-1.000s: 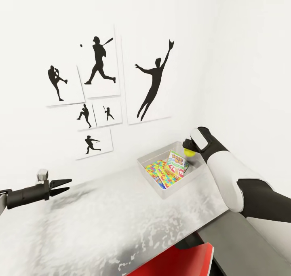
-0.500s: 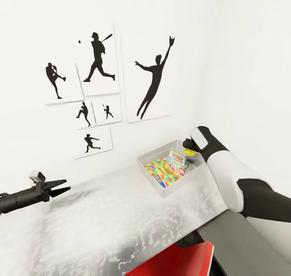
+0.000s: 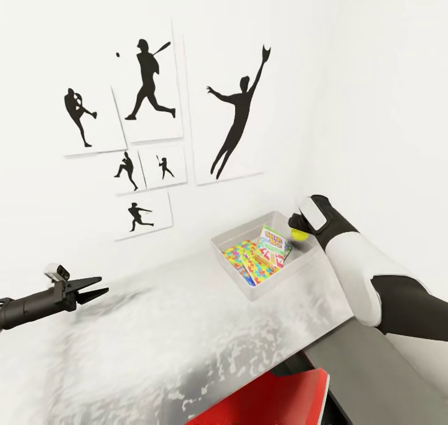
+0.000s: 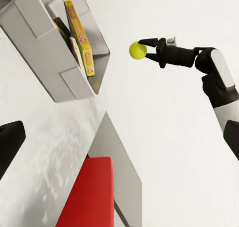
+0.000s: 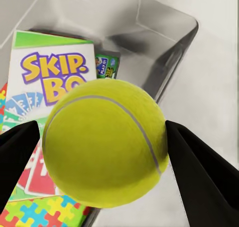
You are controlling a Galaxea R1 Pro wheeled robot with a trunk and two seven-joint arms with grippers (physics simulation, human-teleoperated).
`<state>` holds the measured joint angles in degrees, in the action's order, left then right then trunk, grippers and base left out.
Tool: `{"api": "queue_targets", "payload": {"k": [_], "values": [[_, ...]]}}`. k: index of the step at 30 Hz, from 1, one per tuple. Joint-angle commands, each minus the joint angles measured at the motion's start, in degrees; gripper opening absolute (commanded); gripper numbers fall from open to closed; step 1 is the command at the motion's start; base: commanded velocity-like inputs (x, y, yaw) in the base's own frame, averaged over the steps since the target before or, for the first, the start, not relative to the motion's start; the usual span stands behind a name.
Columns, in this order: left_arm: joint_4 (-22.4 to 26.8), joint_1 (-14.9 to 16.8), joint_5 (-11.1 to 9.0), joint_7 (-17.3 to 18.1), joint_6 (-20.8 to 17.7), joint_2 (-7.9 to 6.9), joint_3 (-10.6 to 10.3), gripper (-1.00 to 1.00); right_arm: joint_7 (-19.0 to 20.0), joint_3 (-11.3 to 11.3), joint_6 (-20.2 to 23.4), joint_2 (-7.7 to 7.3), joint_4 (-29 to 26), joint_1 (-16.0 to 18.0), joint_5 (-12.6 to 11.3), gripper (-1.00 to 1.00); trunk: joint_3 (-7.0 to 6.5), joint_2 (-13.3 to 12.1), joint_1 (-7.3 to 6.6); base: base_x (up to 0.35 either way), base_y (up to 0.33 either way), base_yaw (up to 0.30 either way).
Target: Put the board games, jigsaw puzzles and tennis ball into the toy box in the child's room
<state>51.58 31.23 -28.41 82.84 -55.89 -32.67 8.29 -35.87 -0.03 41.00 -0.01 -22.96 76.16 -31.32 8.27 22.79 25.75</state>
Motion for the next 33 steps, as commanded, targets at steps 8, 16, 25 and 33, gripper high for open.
{"api": "queue_targets", "payload": {"k": [8,16,25,33], "values": [[0.09,0.05,-0.23,0.16,-0.63,-0.02,-0.03,1.0,-0.39,1.47,0.13,-0.25,-0.4,0.05,-0.49,-1.0,0.88,0.13,0.03,0.0,0.0,0.0],[0.1,0.05,-0.24,0.13,-0.63,-0.02,-0.03,1.0,-0.71,1.78,0.29,-0.25,-0.51,0.61,-0.49,-1.0,1.64,0.13,0.03,0.0,0.0,0.0],[0.1,0.03,-0.16,0.13,-0.63,-0.02,-0.09,1.0,-0.91,1.74,0.61,-0.19,-0.59,2.39,-0.49,-1.0,2.48,0.13,0.03,0.0,0.0,0.0],[0.1,0.0,-0.15,0.13,-0.63,-0.02,-0.17,1.0,-0.95,1.94,0.66,-0.32,-0.58,3.72,-0.44,-1.0,3.24,0.13,0.03,0.0,0.0,0.0]]}}
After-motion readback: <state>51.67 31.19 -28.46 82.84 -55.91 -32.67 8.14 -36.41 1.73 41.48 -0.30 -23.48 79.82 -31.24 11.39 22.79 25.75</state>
